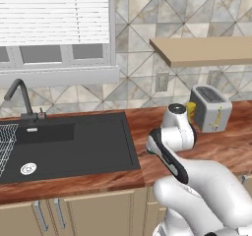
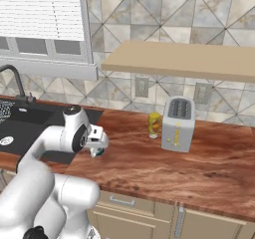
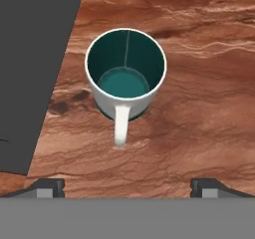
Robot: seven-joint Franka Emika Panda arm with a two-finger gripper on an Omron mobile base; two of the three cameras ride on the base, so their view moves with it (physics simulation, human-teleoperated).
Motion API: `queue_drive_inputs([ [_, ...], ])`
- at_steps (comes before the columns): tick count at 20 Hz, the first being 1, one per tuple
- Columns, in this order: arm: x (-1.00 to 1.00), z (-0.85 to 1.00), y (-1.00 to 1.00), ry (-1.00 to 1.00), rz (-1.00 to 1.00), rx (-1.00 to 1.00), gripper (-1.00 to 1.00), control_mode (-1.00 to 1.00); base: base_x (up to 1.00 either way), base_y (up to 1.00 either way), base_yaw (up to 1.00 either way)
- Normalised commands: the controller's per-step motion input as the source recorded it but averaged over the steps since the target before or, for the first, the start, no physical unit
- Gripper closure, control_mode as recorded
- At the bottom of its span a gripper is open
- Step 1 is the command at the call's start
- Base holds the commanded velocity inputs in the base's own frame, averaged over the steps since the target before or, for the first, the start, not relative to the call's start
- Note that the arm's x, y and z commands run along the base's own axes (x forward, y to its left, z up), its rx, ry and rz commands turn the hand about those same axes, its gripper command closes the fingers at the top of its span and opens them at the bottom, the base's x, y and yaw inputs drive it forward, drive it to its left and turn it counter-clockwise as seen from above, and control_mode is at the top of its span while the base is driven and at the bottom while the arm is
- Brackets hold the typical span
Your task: Pick the mug and place it in the sink. Pick the bowl and place it in the open cabinet and then close the cabinet.
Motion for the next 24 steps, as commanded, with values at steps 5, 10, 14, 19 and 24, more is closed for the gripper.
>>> queue_drive_inputs([
  [5, 0.21, -0.28, 0.00, 0.05, 0.00, 0.00, -1.00, -1.00, 0.00, 0.00, 0.00],
  [10, 0.20, -0.38, 0.01, 0.10, 0.00, 0.00, -1.00, -1.00, 0.00, 0.00, 0.00],
  [14, 0.19, -0.34, 0.00, 0.07, 0.00, 0.00, -1.00, -1.00, 0.00, 0.00, 0.00],
  [19, 0.19, -0.25, 0.00, 0.02, 0.00, 0.00, -1.00, -1.00, 0.00, 0.00, 0.00],
  [24, 0.20, -0.17, 0.00, 0.00, 0.00, 0.00, -1.00, -1.00, 0.00, 0.00, 0.00],
])
